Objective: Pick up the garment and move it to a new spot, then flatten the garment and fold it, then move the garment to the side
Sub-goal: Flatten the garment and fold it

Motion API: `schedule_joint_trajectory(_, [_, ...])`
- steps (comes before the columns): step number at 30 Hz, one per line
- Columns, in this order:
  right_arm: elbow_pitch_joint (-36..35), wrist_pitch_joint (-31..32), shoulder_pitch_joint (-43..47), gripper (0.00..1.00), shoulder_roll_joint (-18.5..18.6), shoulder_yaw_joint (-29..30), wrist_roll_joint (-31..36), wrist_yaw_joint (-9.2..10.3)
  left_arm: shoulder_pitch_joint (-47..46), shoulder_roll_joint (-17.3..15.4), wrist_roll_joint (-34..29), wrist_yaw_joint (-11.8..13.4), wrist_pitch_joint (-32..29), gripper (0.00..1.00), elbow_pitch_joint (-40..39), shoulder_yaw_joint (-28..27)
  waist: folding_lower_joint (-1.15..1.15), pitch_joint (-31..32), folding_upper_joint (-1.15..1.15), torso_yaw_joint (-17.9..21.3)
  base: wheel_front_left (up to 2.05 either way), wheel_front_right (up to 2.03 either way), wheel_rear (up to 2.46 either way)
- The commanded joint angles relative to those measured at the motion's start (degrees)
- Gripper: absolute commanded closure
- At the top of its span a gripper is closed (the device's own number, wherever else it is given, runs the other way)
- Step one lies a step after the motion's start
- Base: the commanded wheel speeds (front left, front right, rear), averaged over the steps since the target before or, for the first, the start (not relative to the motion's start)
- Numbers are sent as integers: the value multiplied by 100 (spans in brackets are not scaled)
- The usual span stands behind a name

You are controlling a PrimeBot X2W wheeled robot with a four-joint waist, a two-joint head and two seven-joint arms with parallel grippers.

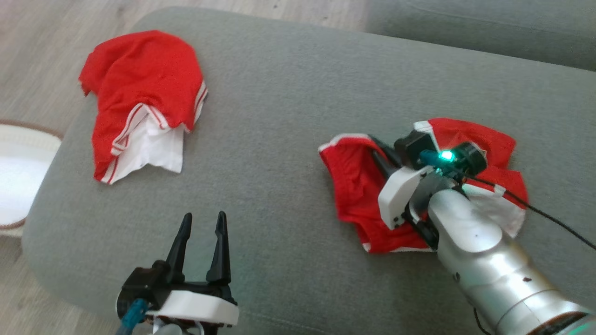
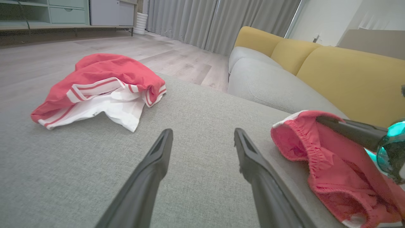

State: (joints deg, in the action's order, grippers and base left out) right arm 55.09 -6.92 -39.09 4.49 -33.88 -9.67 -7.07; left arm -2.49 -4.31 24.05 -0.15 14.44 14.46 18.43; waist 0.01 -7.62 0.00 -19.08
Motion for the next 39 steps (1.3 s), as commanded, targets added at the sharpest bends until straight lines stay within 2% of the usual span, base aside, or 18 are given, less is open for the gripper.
schedule_joint_trajectory(1, [-175, -177, -218, 100, -75, -1, -20, -42, -202, 21, -57, -35, 55, 0, -161, -223, -1, 64, 0, 108, 0, 0, 0])
schedule_joint_trajectory(6, [-406, -543, -78, 100, -99, 186, 195, -42, -129, 11, -119, -63, 55, 0, -143, -315, -1, 221, 0, 376, 0, 0, 0])
schedule_joint_trajectory(9, [-718, -657, 512, 100, -135, 186, 353, -42, -83, -9, -152, -82, 55, 0, -136, -337, -1, 309, 0, 541, 0, 0, 0])
schedule_joint_trajectory(17, [-1610, -653, 1845, 100, -159, -266, 88, -42, -26, -45, -173, -101, 55, 0, -118, -317, -1, 388, 0, 730, 0, 0, 0])
schedule_joint_trajectory(24, [-1841, -473, 2198, 100, -160, -541, -20, -42, -12, -61, -162, -114, 55, 0, -65, -271, -1, 432, 0, 815, 0, 0, 0])
schedule_joint_trajectory(25, [-1844, -449, 2219, 95, -160, -589, -23, -42, -5, -68, -159, -118, 55, 0, -52, -264, -1, 445, 0, 831, 0, 0, 0])
schedule_joint_trajectory(27, [-1832, -427, 2251, 57, -160, -665, -24, -42, 8, -70, -157, -122, 52, 0, -28, -237, -1, 472, 0, 861, 0, 0, 0])
schedule_joint_trajectory(28, [-1821, -424, 2270, 22, -160, -688, -33, -42, 17, -67, -155, -123, 45, 0, -22, -219, -1, 487, 0, 877, 0, 0, 0])
schedule_joint_trajectory(29, [-1815, -428, 2282, 0, -160, -704, -43, -42, 25, -66, -152, -122, 41, 0, -17, -206, -1, 504, 0, 894, 0, 0, 0])
schedule_joint_trajectory(34, [-1895, -555, 2314, 0, -160, -619, -94, -42, 69, -77, -142, -111, 21, 0, -5, -165, -1, 618, 0, 1025, 0, 0, 0])
schedule_joint_trajectory(39, [-2132, -678, 2344, 0, -161, -252, -75, -42, 56, -94, -130, -117, -6, 0, -16, -124, -1, 750, 0, 1162, 0, 0, 0])
